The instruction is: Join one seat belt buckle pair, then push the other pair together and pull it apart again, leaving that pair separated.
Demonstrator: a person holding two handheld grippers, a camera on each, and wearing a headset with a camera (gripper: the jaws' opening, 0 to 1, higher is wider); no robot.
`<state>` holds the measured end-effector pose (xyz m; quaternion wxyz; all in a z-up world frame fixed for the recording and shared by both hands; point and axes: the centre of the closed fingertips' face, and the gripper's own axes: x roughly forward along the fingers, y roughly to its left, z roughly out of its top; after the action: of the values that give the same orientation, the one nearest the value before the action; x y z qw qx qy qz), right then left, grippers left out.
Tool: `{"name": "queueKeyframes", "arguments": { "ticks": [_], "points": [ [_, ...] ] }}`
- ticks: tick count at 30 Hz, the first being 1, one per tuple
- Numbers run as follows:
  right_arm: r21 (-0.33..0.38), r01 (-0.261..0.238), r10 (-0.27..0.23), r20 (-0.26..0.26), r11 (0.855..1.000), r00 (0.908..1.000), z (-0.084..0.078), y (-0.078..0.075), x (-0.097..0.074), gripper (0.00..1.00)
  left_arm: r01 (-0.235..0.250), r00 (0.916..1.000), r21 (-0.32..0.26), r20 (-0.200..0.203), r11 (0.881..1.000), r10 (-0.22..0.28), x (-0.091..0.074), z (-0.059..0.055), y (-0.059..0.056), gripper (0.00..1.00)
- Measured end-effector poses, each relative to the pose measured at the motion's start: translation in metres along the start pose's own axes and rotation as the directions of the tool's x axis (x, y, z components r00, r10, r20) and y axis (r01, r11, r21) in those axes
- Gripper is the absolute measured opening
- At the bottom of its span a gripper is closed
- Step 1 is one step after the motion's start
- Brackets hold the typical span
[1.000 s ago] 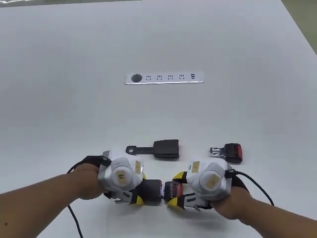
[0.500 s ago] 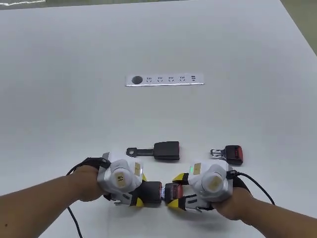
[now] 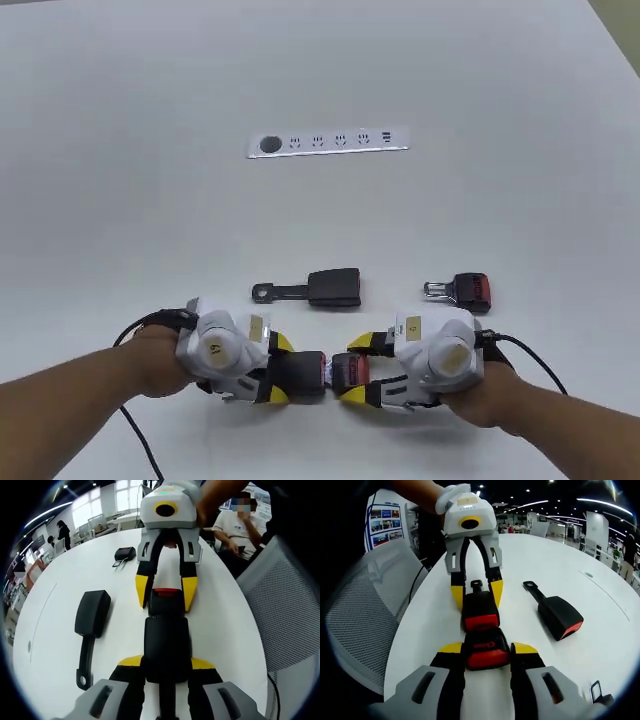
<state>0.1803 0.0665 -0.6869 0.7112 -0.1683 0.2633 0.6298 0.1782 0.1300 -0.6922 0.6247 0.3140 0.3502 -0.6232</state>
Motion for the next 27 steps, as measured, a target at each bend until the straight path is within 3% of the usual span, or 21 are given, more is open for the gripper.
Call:
{"name": "queueKeyframes", "arguments": {
  "ticks": [7, 14, 27],
  "points": [
    [-0.015, -0.024, 0.024, 0.043, 1.0, 0.9988, 0.0039, 0.0032, -0.0018, 0.32, 0.016, 0.9991, 0.013, 0.039, 1.0, -0.017, 0.0005, 0.0, -0.0013, 0.33],
    [-0.004, -0.013, 0.013, 0.079, 1.0, 0.9968, 0.0052, 0.0043, -0.0042, 0.32, 0.016, 0.9984, 0.006, 0.055, 1.0, -0.016, 0.001, 0.0048, -0.0007, 0.32],
    [0.01, -0.009, 0.008, 0.093, 1.0, 0.9957, 0.0034, 0.0023, -0.0061, 0.31, 0.024, 0.9977, 0.004, 0.064, 1.0, -0.024, 0.0028, -0.0015, 0.0025, 0.32]
  ]
}}
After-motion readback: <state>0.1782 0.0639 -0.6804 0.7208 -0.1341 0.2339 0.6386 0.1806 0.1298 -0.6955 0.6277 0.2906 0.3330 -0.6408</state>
